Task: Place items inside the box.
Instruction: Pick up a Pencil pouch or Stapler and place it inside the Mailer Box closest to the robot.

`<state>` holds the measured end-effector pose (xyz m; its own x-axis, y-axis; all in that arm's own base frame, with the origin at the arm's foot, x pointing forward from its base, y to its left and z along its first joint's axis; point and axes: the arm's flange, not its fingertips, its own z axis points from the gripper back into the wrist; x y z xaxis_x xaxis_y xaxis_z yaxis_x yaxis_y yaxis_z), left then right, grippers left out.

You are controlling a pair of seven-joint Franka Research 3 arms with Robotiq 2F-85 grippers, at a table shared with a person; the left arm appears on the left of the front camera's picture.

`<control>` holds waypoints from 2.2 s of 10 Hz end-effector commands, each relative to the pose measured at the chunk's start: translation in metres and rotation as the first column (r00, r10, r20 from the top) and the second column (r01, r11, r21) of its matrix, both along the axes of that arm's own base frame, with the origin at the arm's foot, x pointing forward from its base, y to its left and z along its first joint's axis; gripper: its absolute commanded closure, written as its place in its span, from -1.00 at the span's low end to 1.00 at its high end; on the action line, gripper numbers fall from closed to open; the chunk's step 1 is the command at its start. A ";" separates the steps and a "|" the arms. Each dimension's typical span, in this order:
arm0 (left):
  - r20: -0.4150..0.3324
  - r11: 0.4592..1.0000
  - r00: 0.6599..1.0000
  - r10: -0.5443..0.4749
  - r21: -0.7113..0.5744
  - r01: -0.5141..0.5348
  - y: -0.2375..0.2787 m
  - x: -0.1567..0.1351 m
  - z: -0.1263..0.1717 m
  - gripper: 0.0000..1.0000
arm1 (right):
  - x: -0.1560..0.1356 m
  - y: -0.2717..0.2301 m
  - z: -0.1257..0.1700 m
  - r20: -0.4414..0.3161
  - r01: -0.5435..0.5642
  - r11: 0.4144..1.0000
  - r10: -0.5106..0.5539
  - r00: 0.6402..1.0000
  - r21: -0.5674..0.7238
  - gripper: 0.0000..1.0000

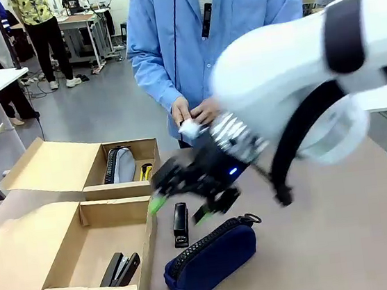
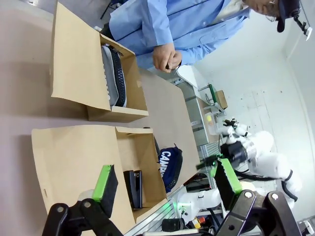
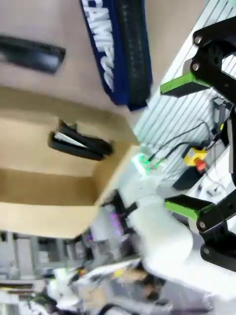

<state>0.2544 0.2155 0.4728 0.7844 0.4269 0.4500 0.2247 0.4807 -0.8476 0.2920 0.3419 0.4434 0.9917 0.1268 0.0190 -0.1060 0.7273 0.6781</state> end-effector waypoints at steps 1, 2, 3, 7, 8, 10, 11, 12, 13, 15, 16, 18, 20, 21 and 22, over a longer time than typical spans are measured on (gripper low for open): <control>0.030 1.000 1.000 -0.002 -0.006 0.003 -0.002 0.000 0.001 -1.00 | 0.009 -0.106 0.012 -0.026 0.202 0.964 -0.201 0.979 0.173 -1.00; 0.030 1.000 1.000 -0.002 -0.006 0.003 -0.002 0.000 0.001 -1.00 | 0.005 -0.165 0.008 -0.045 0.251 0.929 -0.248 0.968 0.271 -1.00; 0.030 1.000 1.000 -0.002 -0.006 0.003 -0.002 0.000 0.001 -1.00 | -0.002 -0.232 -0.006 -0.074 0.381 0.875 -0.377 0.923 0.299 -1.00; 0.030 1.000 1.000 -0.002 -0.006 0.003 -0.002 0.000 0.001 -1.00 | -0.024 -0.417 -0.070 -0.373 0.629 0.651 -0.507 0.777 0.425 -1.00; 0.030 1.000 1.000 -0.002 -0.006 0.003 -0.002 0.000 0.001 -1.00 | -0.031 -0.448 -0.104 -0.457 0.567 0.684 -0.365 0.811 0.458 -1.00; 0.030 1.000 1.000 -0.002 -0.006 0.003 -0.002 0.000 0.001 -1.00 | -0.044 -0.458 -0.148 -0.427 0.464 0.658 -0.231 0.874 0.594 -1.00; 0.030 1.000 1.000 -0.002 -0.006 0.003 -0.002 0.000 0.001 -1.00 | -0.036 -0.432 -0.157 -0.484 0.543 0.655 -0.295 0.824 0.525 -1.00; 0.030 1.000 1.000 -0.002 -0.006 0.003 -0.002 0.000 0.001 -1.00 | -0.013 -0.496 -0.106 -0.463 0.557 0.619 -0.327 0.824 0.554 -1.00; 0.030 1.000 1.000 -0.002 -0.006 0.003 -0.002 0.000 0.001 -1.00 | -0.013 -0.496 -0.106 -0.463 0.557 0.619 -0.327 0.824 0.554 -1.00; 0.030 1.000 1.000 -0.002 -0.006 0.003 -0.002 0.000 0.001 -1.00 | -0.013 -0.496 -0.106 -0.463 0.557 0.619 -0.327 0.824 0.554 -1.00; 0.030 1.000 1.000 -0.002 -0.006 0.003 -0.002 0.000 0.001 -1.00 | -0.013 -0.496 -0.106 -0.463 0.557 0.619 -0.327 0.824 0.554 -1.00; 0.030 1.000 1.000 -0.002 -0.006 0.003 -0.002 0.000 0.001 -1.00 | -0.013 -0.496 -0.106 -0.463 0.557 0.619 -0.327 0.824 0.554 -1.00; 0.030 1.000 1.000 -0.002 -0.006 0.003 -0.002 0.000 0.001 -1.00 | -0.013 -0.496 -0.106 -0.463 0.557 0.619 -0.327 0.824 0.554 -1.00; 0.030 1.000 1.000 -0.002 -0.006 0.003 -0.002 0.000 0.001 -1.00 | -0.013 -0.496 -0.106 -0.463 0.557 0.619 -0.327 0.824 0.554 -1.00; 0.030 1.000 1.000 -0.002 -0.006 0.003 -0.002 0.000 0.001 -1.00 | -0.013 -0.496 -0.106 -0.463 0.557 0.619 -0.327 0.824 0.554 -1.00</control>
<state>0.2548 0.2153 0.4731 0.7833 0.4271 0.4517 0.2263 0.4809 -0.8471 0.2777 -0.1562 0.3346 0.9011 -0.2383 -0.3623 0.3770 0.0180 0.9260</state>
